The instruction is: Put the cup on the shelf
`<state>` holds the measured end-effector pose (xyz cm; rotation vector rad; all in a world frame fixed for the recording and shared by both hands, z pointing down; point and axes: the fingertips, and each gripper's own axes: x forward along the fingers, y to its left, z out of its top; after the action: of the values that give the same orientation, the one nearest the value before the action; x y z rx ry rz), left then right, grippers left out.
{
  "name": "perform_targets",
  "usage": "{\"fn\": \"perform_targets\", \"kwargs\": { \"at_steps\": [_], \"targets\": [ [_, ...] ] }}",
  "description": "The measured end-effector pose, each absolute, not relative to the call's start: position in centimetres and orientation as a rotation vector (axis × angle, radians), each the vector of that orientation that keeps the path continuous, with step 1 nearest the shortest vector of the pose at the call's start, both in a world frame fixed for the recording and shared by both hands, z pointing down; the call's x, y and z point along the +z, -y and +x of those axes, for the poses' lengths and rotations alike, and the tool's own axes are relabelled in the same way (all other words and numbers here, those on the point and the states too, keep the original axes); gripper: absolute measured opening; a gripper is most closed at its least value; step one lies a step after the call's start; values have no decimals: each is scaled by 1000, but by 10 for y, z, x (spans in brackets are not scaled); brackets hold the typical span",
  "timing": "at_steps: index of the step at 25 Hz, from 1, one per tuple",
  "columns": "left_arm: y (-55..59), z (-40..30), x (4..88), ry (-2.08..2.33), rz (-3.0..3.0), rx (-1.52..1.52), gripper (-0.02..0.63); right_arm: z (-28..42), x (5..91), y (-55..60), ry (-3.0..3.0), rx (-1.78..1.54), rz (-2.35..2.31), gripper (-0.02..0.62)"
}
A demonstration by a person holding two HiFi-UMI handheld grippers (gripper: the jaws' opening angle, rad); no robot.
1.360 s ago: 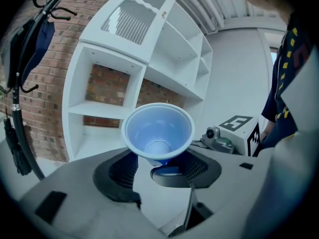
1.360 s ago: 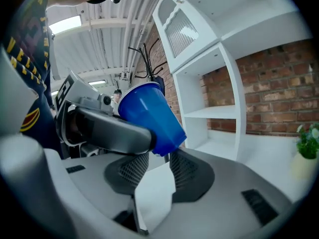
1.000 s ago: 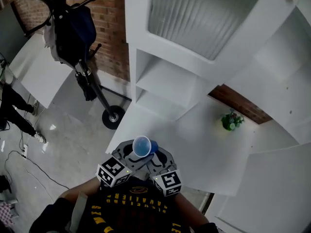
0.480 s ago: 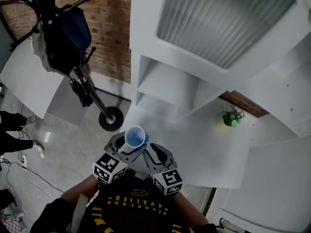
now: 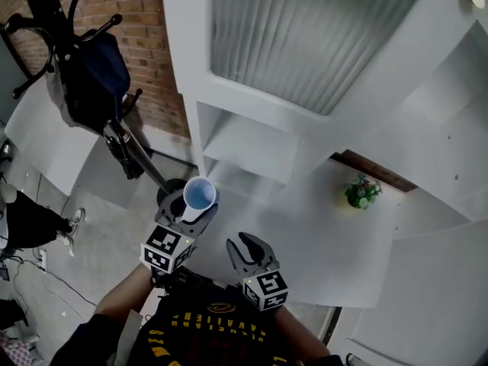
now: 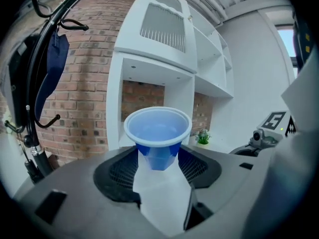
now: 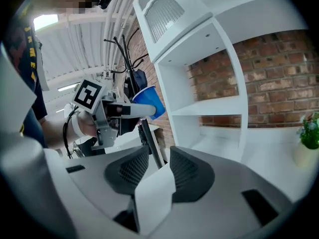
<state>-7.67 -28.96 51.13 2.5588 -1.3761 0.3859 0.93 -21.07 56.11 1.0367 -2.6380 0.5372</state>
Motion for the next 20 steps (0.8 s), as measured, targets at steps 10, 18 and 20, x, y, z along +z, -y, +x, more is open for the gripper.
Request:
{"fn": "perform_targets", "kwargs": {
  "at_steps": [10, 18, 20],
  "targets": [
    [360, -64, 499, 1512, 2527, 426, 255, 45, 580, 213, 2602, 636, 1021, 133],
    [409, -55, 508, 1556, 2424, 431, 255, 69, 597, 209, 2539, 717, 1057, 133],
    [417, -50, 512, 1564, 2402, 445, 255, 73, 598, 210, 2529, 726, 1065, 133]
  ]
}}
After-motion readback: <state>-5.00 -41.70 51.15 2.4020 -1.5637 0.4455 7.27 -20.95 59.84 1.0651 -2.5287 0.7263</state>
